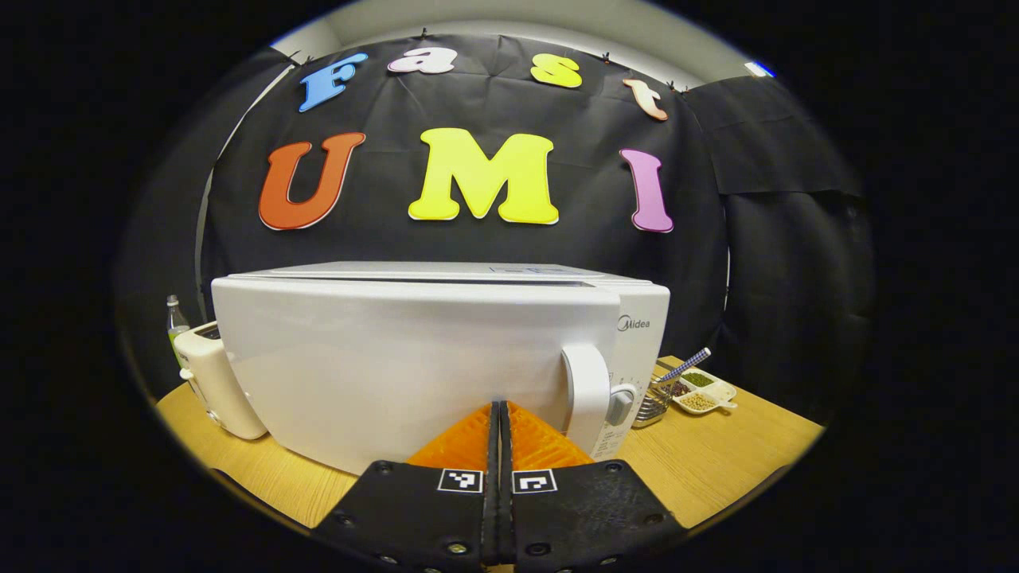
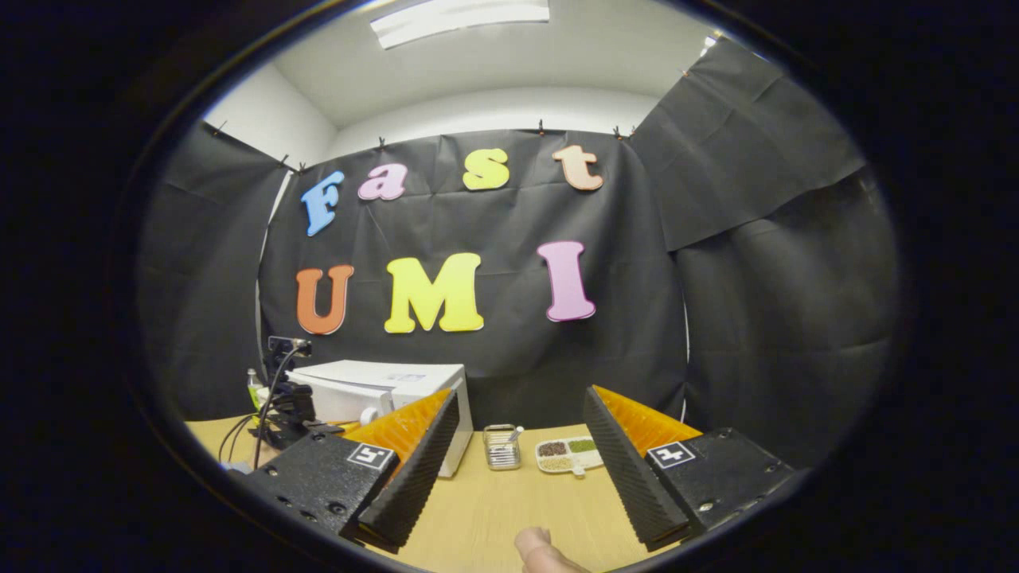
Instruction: Open the microwave oven with the left hand, put the food in, and close the microwave oven.
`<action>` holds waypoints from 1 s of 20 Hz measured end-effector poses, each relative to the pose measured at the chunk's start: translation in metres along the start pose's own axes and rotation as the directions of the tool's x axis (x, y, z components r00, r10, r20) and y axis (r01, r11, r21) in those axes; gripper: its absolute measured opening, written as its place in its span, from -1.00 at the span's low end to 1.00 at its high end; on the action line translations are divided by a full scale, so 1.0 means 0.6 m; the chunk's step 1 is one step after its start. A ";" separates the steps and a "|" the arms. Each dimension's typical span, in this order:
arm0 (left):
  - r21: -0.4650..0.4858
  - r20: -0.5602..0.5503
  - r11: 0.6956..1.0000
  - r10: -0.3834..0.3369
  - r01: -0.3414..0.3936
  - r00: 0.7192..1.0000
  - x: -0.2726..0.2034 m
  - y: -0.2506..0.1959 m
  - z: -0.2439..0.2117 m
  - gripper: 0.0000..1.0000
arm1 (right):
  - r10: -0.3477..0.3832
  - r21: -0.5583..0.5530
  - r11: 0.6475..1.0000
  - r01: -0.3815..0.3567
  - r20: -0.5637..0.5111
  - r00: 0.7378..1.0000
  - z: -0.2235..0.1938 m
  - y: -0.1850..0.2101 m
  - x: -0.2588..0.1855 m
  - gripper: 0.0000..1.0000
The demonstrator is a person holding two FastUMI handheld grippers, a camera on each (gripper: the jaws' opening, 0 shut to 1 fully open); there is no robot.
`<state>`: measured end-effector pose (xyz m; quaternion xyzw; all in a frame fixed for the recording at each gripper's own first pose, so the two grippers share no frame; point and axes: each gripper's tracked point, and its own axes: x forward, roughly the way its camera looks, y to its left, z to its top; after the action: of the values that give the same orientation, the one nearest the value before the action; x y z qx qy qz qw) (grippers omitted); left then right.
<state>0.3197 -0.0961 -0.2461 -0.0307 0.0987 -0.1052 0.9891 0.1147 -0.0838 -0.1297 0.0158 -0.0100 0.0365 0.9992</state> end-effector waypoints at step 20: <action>-0.067 -0.111 0.992 0.101 -0.108 0.989 0.002 -0.004 -0.008 -1.00 | -0.084 -0.010 0.996 0.084 -0.024 0.996 0.035 -0.009 -0.127 0.82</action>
<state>0.3194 -0.0989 -0.2506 -0.0557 0.1572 -0.0510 0.9847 0.0384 -0.0952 -0.1107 0.0111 0.0025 -0.0054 0.9999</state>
